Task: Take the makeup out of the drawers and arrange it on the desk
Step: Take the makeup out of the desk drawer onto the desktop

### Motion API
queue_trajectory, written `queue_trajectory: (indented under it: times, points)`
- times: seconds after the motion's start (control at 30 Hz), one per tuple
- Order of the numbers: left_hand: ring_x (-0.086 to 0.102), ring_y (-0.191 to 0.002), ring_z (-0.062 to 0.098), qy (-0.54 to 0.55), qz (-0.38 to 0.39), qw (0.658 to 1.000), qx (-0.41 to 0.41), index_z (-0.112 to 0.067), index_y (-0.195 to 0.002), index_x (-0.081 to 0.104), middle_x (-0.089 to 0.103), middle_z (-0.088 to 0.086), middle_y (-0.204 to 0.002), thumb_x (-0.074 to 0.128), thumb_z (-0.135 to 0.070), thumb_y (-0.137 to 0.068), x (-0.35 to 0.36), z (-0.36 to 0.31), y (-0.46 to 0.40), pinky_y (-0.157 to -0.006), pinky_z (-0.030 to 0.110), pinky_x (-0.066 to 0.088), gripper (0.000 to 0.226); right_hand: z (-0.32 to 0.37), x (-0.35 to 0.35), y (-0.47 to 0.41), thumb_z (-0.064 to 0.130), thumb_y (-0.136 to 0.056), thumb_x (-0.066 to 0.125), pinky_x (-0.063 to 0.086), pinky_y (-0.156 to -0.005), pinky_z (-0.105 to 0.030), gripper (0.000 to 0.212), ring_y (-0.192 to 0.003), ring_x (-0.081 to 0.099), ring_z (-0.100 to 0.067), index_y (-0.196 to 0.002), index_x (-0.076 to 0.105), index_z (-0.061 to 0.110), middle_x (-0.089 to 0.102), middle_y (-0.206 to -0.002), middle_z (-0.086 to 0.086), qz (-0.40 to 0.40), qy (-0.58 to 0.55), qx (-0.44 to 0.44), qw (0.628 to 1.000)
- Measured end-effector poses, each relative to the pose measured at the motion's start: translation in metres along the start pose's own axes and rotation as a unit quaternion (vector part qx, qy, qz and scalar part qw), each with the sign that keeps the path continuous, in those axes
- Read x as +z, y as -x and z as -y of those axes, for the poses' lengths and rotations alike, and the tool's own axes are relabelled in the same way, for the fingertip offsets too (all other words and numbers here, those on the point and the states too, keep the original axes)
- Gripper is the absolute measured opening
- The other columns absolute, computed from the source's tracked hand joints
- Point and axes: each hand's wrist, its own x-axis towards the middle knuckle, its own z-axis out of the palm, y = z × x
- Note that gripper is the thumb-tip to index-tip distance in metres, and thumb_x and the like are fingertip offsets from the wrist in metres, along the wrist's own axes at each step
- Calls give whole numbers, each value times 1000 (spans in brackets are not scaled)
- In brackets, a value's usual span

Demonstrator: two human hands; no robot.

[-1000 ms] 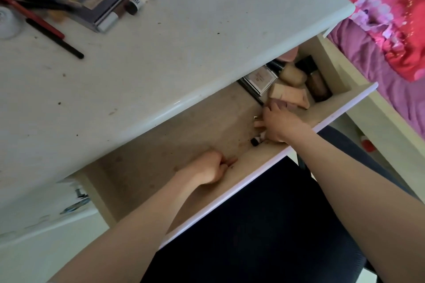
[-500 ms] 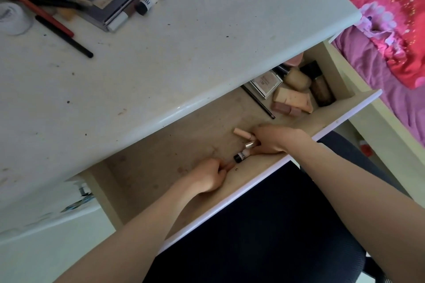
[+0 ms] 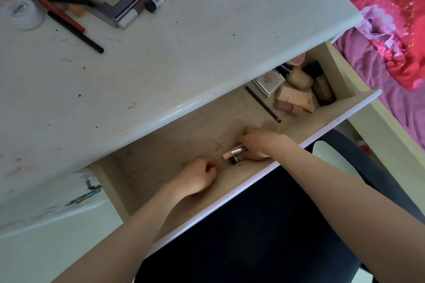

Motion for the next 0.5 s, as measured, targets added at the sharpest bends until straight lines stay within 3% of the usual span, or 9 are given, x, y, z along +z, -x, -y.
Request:
queue_trajectory:
  times: [0.1,0.23,0.3,0.4,0.5]
  points:
    - [59,-79,20,52,-22,998,0,-21,-106,58,64,3,-90,41,-25,-95,-6,4,6,-66,28,43,21,8,1,2,41,-93,50,43,-87,-36,40,-110,52,-30,-121,50,12,51,-124,-11,30,-16,0,999]
    - [48,-59,3,68,-40,997,6,-18,-117,58,52,-10,-68,38,-27,-97,-13,8,14,-46,11,32,29,23,2,5,34,-97,46,45,-80,-34,33,-99,58,-28,-117,53,9,59,-114,-11,53,-38,5,998]
    - [46,-55,3,84,-40,996,6,-22,-118,57,51,-10,-65,39,-26,-97,-19,7,21,-42,9,30,28,29,1,10,30,-98,45,47,-77,-34,31,-96,61,-27,-116,54,7,61,-109,-10,49,-21,21,998]
    - [48,-58,8,135,-18,991,14,-29,-121,52,58,1,-74,42,-20,-96,-33,3,42,-50,12,35,28,33,-6,34,30,-97,43,44,-66,-32,27,-77,55,-20,-107,53,7,56,-90,-5,-34,-43,23,998]
    - [52,-60,2,178,-19,983,43,-29,-129,46,63,1,-85,47,-20,-95,-54,1,68,-57,15,42,36,34,-19,69,36,-97,41,38,-61,-31,28,-68,49,-17,-101,50,9,54,-83,-5,-109,-244,5,964]
